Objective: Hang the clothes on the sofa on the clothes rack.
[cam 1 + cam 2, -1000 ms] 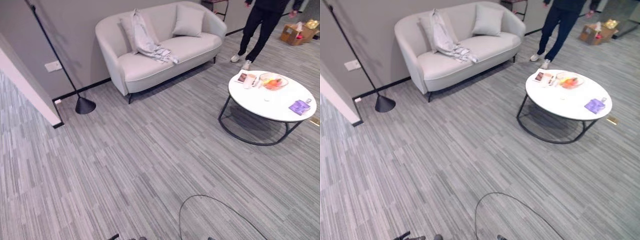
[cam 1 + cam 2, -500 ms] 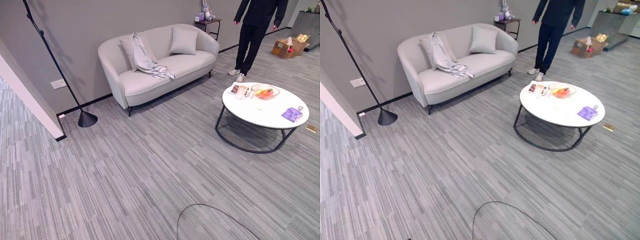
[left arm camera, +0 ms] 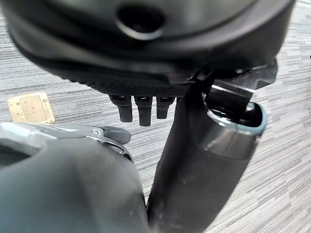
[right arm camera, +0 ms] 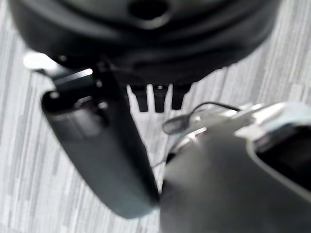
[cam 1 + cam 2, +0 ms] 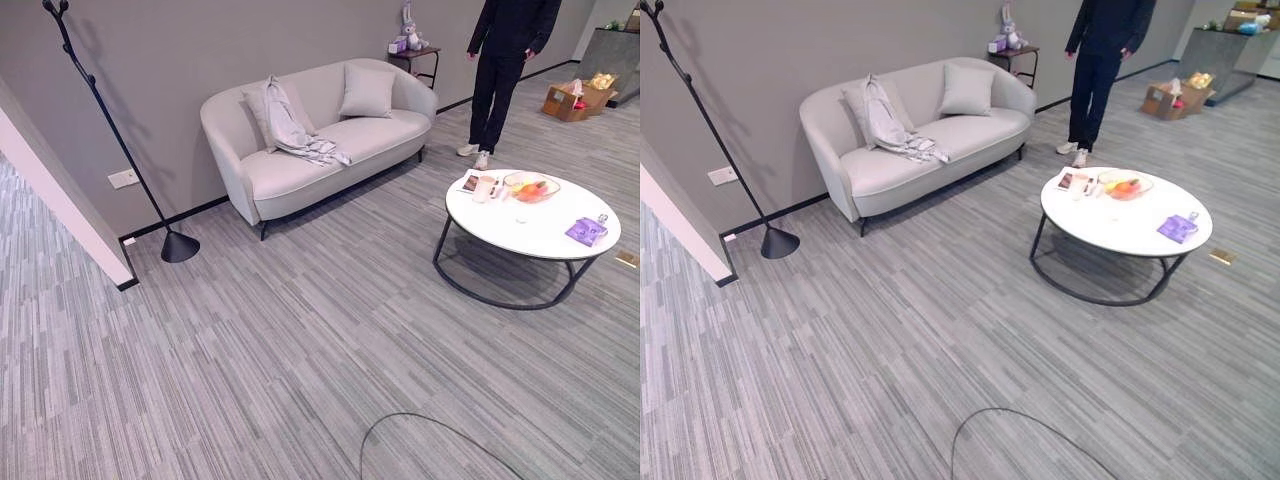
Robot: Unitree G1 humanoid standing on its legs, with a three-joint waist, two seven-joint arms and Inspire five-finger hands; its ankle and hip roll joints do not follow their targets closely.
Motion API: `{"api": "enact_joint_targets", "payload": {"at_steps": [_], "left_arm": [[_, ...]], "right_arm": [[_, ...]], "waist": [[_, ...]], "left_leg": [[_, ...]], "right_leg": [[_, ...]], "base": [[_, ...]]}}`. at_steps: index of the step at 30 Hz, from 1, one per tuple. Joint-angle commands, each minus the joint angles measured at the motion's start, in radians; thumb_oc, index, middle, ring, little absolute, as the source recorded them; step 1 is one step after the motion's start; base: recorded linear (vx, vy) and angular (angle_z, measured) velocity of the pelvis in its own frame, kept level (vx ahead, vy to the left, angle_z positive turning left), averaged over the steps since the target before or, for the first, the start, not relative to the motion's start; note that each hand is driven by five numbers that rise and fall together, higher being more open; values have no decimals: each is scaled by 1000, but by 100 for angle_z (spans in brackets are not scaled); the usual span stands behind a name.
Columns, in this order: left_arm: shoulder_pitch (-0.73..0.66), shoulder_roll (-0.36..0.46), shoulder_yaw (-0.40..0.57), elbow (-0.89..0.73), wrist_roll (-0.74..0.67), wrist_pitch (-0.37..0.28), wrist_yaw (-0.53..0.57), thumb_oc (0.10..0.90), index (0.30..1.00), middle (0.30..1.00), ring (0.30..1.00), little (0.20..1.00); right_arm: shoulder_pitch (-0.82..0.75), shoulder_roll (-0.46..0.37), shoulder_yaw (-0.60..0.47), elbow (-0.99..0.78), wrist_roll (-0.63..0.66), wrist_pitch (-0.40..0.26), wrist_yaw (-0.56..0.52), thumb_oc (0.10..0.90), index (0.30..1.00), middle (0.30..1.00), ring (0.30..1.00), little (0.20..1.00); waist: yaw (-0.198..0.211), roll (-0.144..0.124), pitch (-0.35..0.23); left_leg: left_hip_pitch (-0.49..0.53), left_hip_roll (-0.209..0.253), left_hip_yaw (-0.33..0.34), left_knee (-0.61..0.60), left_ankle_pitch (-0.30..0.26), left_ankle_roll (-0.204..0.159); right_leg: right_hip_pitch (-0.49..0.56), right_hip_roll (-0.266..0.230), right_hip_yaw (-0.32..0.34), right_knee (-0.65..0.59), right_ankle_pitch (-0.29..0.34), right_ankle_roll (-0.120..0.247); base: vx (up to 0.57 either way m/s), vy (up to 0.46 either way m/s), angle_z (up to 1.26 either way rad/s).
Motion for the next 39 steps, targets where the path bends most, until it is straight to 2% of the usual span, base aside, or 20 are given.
{"api": "enact_joint_targets", "payload": {"at_steps": [1, 9, 11, 12, 14, 15, 16, 17, 18, 20, 22, 23, 26, 28, 31, 33, 34, 35, 36, 39], "left_arm": [[-37, -47, -20, 57, 33, -14, -22, 800, 900, 900, 900, 900], [-38, -40, -26, 57, 48, -11, -25, 800, 900, 900, 900, 900], [-54, -33, -24, 57, 42, -8, -27, 800, 900, 900, 900, 900], [-59, -31, -31, 54, 46, -8, -23, 800, 900, 900, 900, 900], [-74, -29, -28, 50, 30, -7, -18, 800, 900, 900, 900, 900], [-73, -28, -24, 53, 22, -6, -18, 800, 900, 900, 900, 900], [-71, -25, -14, 57, 17, -7, -18, 800, 900, 900, 900, 900], [-79, -15, -8, 66, 23, -9, -15, 800, 900, 900, 900, 900], [-95, -6, -17, 62, 30, -15, -4, 800, 900, 900, 900, 900], [-94, 1, -28, 59, 70, -29, 5, 800, 900, 900, 900, 900], [-84, -9, -60, 52, 102, -29, 10, 800, 900, 900, 900, 900], [-91, -22, -105, 48, 138, -24, 14, 800, 900, 900, 900, 900], [-98, -26, -133, 37, 161, -29, 22, 800, 900, 900, 900, 900], [-107, -24, -160, 22, 183, -38, 28, 800, 900, 900, 900, 900], [-115, -22, -159, 9, 158, -39, 28, 800, 900, 900, 900, 900], [-116, -20, -128, 12, 109, -29, 28, 800, 900, 900, 900, 900], [-116, -19, -128, 12, 109, -29, 28, 800, 900, 900, 900, 900], [-126, -5, -83, 19, 93, -38, 25, 800, 900, 900, 900, 900], [-137, 2, -113, 21, 88, -41, 29, 800, 900, 900, 900, 900], [-136, -2, -109, 25, 77, -44, 24, 800, 900, 900, 900, 900]], "right_arm": [[-66, 32, -4, 56, -32, -22, 19, 800, 900, 900, 900, 900], [-55, 28, -12, 54, -55, -14, 31, 800, 900, 900, 900, 900], [-60, 26, -23, 46, -56, -13, 34, 800, 900, 900, 900, 900], [-51, 22, -38, 46, -41, -11, 35, 800, 900, 900, 900, 900], [-60, 18, -48, 32, -26, -12, 36, 800, 900, 900, 900, 900], [-53, 27, -48, 30, -19, -13, 38, 800, 900, 900, 900, 900], [-47, 37, -48, 27, 1, -13, 37, 800, 900, 900, 900, 900], [-59, 35, -54, 23, 25, -13, 26, 800, 900, 900, 900, 900], [-67, 32, -67, 17, 48, -10, 21, 800, 900, 900, 900, 900], [-51, 37, -68, 16, 53, -8, 24, 800, 900, 900, 900, 900], [-35, 35, -70, 33, 56, -11, 19, 800, 900, 900, 900, 900], [-45, 22, -74, 37, 76, -22, 7, 800, 900, 900, 900, 900], [-58, 10, -56, 9, 94, -39, 12, 800, 900, 900, 900, 900], [-72, -2, -41, -20, 105, -55, 19, 800, 900, 900, 900, 900], [-61, -12, -35, -17, 104, -60, 19, 800, 900, 900, 900, 900], [-58, -10, -32, -2, 91, -51, 9, 800, 900, 900, 900, 900], [-59, -10, -32, -2, 91, -50, 9, 800, 900, 900, 900, 900], [2, -111, -65, 32, 17, 16, 95, 800, 900, 900, 900, 900], [-99, -55, -22, 63, 38, -30, 18, 800, 900, 900, 900, 900], [-113, -49, -23, 67, 29, -33, 19, 800, 900, 900, 900, 900]], "waist": [[-11, -44, -14], [-7, -44, -2], [-9, -36, 32], [-24, -26, 63], [-36, 1, 103], [-45, 10, 103], [-49, -4, 99], [-57, -30, 90], [-73, -41, 92], [-87, -68, 71], [-96, -60, 41], [-96, -46, 29], [-89, -38, 17], [-85, -33, 19], [-70, -40, 36], [-58, -61, 72], [-58, -60, 73], [-66, -69, 89], [3, -77, 100], [17, -78, 101]], "left_leg": [[-27, -53, -34, -20, -42, 22], [-19, -82, -50, -15, -74, 47], [-6, -98, -67, -9, -93, 78], [35, -120, -95, -4, -113, 107], [69, -123, -108, -10, -123, 136], [98, -123, -118, -22, -140, 133], [105, -127, -136, -23, -152, 119], [114, -128, -142, -30, -177, 87], [141, -116, -155, -30, -199, 67], [179, -102, -149, -30, -231, 54], [196, -52, -151, -30, -228, 37], [183, 6, -164, -18, -212, 15], [178, 43, -164, 7, -174, -16], [153, 70, -166, 73, -106, -46], [75, 111, -174, 321, 7, -65], [2, 141, -164, 525, 78, -31], [0, 143, -164, 530, 75, -31], [-35, 124, -167, 548, 40, -18], [-195, -28, -246, 521, -103, 25], [-224, -74, -273, 460, -122, 32]], "right_leg": [[1, -15, 39, 10, -47, 18], [-4, -45, 28, 59, -56, 35], [-88, -78, 16, 269, -94, 51], [-168, -122, 28, 518, -29, 96], [-285, -151, 60, 775, 61, 124], [-328, -161, 41, 790, 33, 115], [-312, -137, 26, 626, -9, 89], [-313, -139, 33, 272, 51, 90], [-335, -150, 101, 163, 109, 117], [-316, -130, 149, 135, 124, 116], [-312, -84, 135, 165, 104, 96], [-308, -35, 109, 176, 63, 71], [-292, 0, 93, 155, 53, 49], [-263, 29, 84, 115, 48, 31], [-154, 70, 89, 22, 14, -25], [-88, 83, 112, 9, -17, -63], [-88, 84, 112, 10, -17, -63], [-79, 82, 135, 10, -19, -63], [-51, 67, 169, 5, -32, -47], [-47, 61, 180, 5, -38, -40]], "base": [[29, 56, 0], [37, 100, 2], [-4, 287, 6], [46, 356, 36], [52, 304, 121], [185, 87, 93], [398, -226, 4], [491, -360, -15], [556, -369, -1], [464, -240, 82], [404, -327, 50], [348, -389, -68], [275, -305, -18], [197, -256, -26], [248, -313, 7], [303, -321, 24], [149, -132, -20], [183, -47, -43], [185, -49, -34], [172, 15, -62]]}}
